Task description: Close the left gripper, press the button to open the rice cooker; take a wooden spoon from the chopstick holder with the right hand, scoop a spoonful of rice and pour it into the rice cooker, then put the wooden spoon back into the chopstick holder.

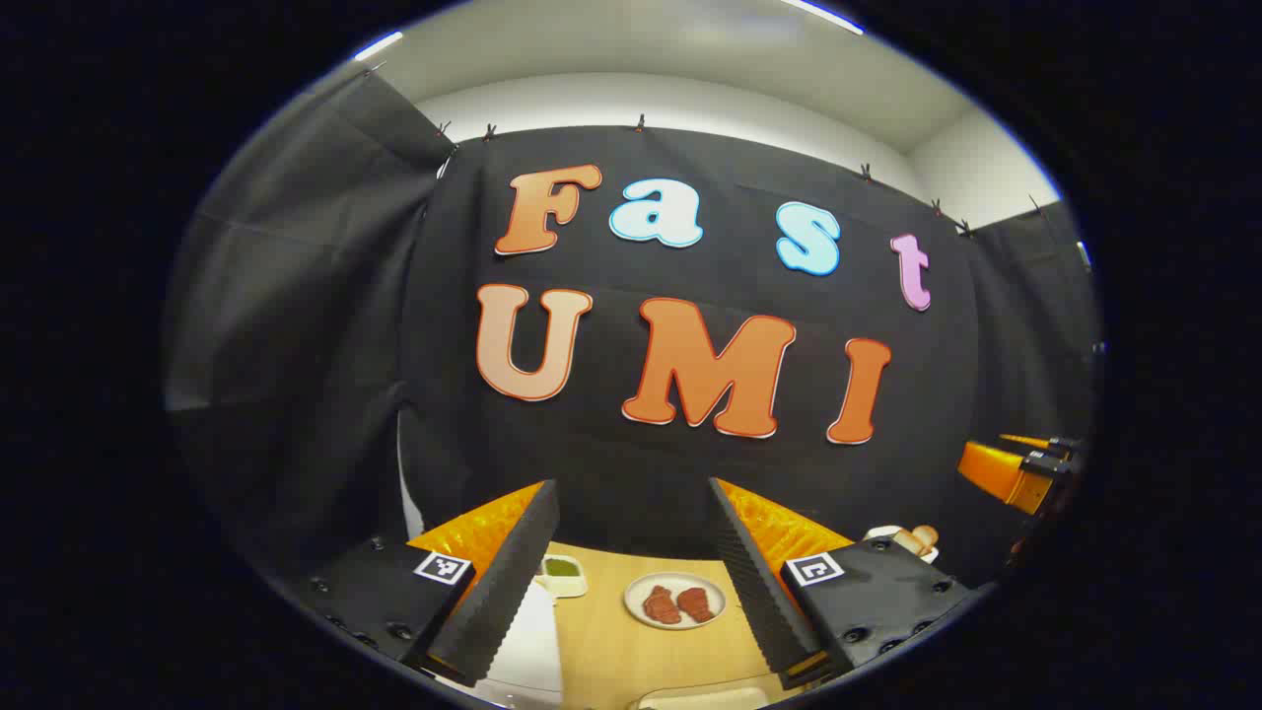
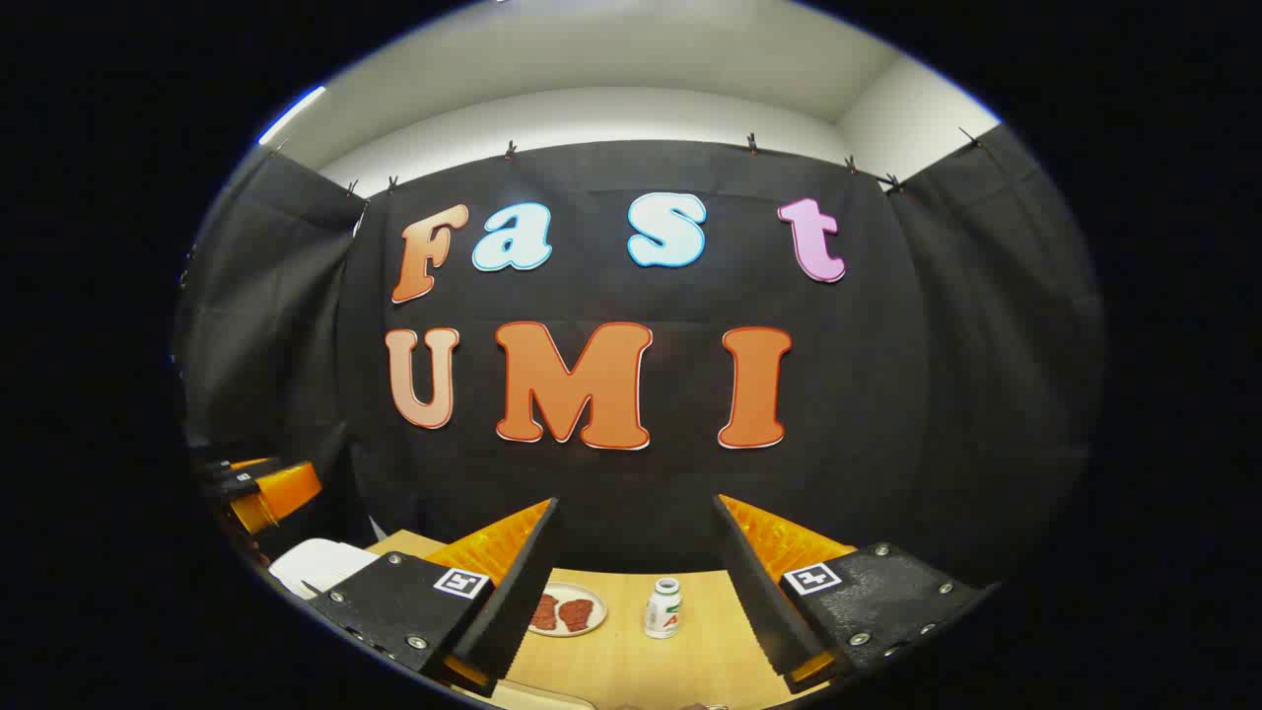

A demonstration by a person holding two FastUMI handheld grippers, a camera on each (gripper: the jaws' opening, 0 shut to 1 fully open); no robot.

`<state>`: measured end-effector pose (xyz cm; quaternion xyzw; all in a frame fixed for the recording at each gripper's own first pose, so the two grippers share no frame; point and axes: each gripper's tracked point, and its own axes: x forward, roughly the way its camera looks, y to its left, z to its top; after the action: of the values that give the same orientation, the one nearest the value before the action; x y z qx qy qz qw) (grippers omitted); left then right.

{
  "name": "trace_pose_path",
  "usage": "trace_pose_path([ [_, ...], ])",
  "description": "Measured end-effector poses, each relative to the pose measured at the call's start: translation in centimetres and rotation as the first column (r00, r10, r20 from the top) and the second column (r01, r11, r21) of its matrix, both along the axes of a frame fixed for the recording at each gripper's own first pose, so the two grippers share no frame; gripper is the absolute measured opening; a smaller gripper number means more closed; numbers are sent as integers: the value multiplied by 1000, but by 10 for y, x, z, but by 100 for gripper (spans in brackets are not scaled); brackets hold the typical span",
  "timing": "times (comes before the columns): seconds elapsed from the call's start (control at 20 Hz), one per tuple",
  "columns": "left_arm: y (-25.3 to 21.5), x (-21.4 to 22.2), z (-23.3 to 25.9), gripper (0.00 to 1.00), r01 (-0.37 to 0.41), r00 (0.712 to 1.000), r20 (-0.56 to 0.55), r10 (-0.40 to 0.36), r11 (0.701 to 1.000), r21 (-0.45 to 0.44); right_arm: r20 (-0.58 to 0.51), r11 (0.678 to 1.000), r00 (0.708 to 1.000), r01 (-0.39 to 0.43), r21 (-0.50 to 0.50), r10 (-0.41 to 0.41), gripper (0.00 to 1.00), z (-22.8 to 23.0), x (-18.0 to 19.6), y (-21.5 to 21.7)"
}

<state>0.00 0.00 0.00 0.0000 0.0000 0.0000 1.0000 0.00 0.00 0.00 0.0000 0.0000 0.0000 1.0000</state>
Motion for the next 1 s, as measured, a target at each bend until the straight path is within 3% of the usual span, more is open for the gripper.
trace_pose_path([
  [0.2, -5, 2, -7, 100, 2, 1000, -27, 0, 998, 69, -19, 998, 997, 68, -2, -68, 93, -14, -6, -28],
  [0.45, -11, 0, 7, 100, 7, 1000, 23, -10, 988, 152, -35, 992, 992, 124, 12, -124, 93, -30, -26, -56],
  [0.5, -13, -1, 11, 100, 16, 999, 33, -22, 987, 161, -37, 991, 991, 131, 6, -130, 97, -33, -31, -60],
  [0.65, -16, -6, 17, 97, 31, 998, 45, -38, 987, 160, -43, 989, 988, 149, -24, -150, 93, -40, -43, -71],
  [0.75, -11, -12, 18, 97, 20, 999, 38, -26, 990, 141, -40, 989, 988, 149, -23, -150, 97, -41, -50, -69],
  [0.85, -7, -17, 16, 100, 17, 1000, 20, -19, 992, 121, -30, 990, 990, 137, -11, -138, 93, -41, -57, -63],
  [1.0, 6, -25, 15, 100, -20, 1000, 21, 16, 983, 181, -15, 992, 992, 123, -22, -123, 93, -41, -65, -59],
])
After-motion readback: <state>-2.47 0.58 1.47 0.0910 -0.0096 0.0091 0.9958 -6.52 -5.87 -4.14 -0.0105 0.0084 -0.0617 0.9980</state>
